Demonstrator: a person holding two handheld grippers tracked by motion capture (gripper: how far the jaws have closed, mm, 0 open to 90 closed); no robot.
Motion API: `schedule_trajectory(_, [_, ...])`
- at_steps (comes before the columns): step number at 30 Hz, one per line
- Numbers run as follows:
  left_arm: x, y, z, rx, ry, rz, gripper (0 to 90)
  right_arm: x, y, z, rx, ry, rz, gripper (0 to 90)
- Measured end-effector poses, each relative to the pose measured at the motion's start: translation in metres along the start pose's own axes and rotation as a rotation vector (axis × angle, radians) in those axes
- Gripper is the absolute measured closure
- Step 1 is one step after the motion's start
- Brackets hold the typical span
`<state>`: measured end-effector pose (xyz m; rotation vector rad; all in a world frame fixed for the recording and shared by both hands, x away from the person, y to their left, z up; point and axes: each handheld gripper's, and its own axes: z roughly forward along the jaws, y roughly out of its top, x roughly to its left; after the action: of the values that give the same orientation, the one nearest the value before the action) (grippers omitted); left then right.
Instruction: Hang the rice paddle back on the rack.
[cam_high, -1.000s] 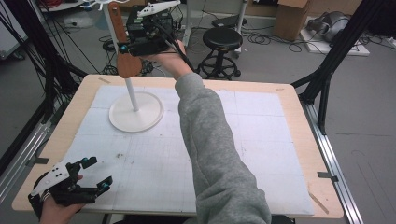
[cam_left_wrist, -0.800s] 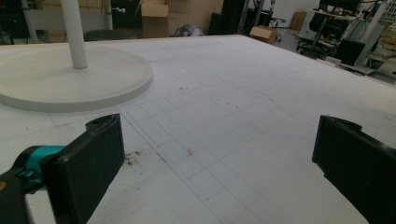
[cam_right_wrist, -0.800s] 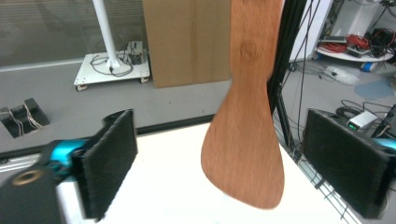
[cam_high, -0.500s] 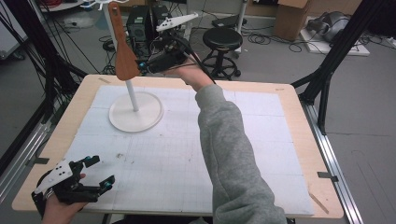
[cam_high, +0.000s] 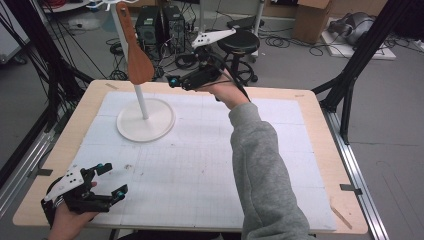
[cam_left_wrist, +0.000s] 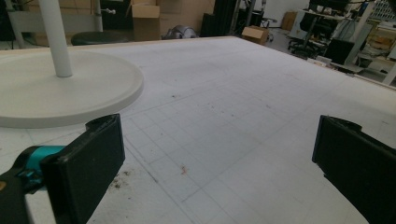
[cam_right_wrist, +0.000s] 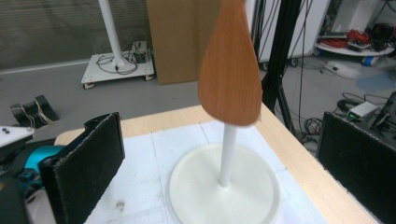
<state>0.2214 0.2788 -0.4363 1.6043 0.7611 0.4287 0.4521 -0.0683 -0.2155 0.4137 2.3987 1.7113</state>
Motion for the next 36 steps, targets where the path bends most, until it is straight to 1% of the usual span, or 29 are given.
schedule_trajectory(5, [0.002,0.001,0.008,0.004,-0.015,0.002,3.0,0.002,-0.016,-0.018,-0.004,-0.016,0.015,0.0])
schedule_trajectory(8, [0.002,0.003,0.012,-0.003,-0.024,0.004,2.9,0.003,-0.026,-0.029,-0.002,-0.022,0.014,0.0])
schedule_trajectory(9, [0.002,0.004,0.014,-0.005,-0.028,-0.002,2.9,0.004,-0.029,-0.034,-0.005,-0.02,0.018,0.0])
schedule_trajectory(11, [0.004,0.005,0.015,-0.01,-0.024,0.002,2.9,0.003,-0.038,-0.045,-0.007,-0.005,0.028,0.0])
schedule_trajectory(12, [0.005,0.005,0.015,-0.014,-0.021,-0.001,3.0,0.003,-0.042,-0.05,-0.005,-0.009,0.032,0.0])
schedule_trajectory(14, [0.008,0.007,0.014,-0.027,-0.012,-0.009,3.0,0.003,-0.05,-0.059,-0.022,-0.009,0.036,0.0])
schedule_trajectory(16, [0.009,0.008,0.014,-0.042,-0.009,-0.017,3.0,0.004,-0.058,-0.068,-0.028,-0.014,0.039,0.0])
schedule_trajectory(19, [0.011,0.009,0.015,-0.048,-0.01,-0.018,3.0,0.006,-0.071,-0.081,-0.042,-0.022,0.044,0.0])
schedule_trajectory(23, [0.011,0.01,0.016,-0.06,-0.014,-0.018,2.9,0.011,-0.089,-0.1,-0.051,-0.048,0.054,0.0])
schedule_trajectory(24, [0.012,0.011,0.017,-0.066,-0.013,-0.024,3.0,0.012,-0.094,-0.104,-0.058,-0.057,0.057,0.0])
schedule_trajectory(28, [0.016,0.014,0.017,-0.083,-0.01,-0.015,2.9,0.017,-0.112,-0.121,-0.068,-0.084,0.068,0.0])
schedule_trajectory(30, [0.019,0.015,0.016,-0.084,-0.01,-0.019,3.0,0.019,-0.119,-0.128,-0.084,-0.087,0.075,0.0])
schedule_trajectory(31, [0.02,0.015,0.015,-0.087,-0.003,-0.023,3.0,0.019,-0.123,-0.132,-0.09,-0.093,0.081,0.0])
schedule_trajectory(36, [0.025,0.016,0.016,-0.099,-0.001,-0.029,3.0,0.018,-0.147,-0.154,-0.121,-0.14,0.111,0.0])
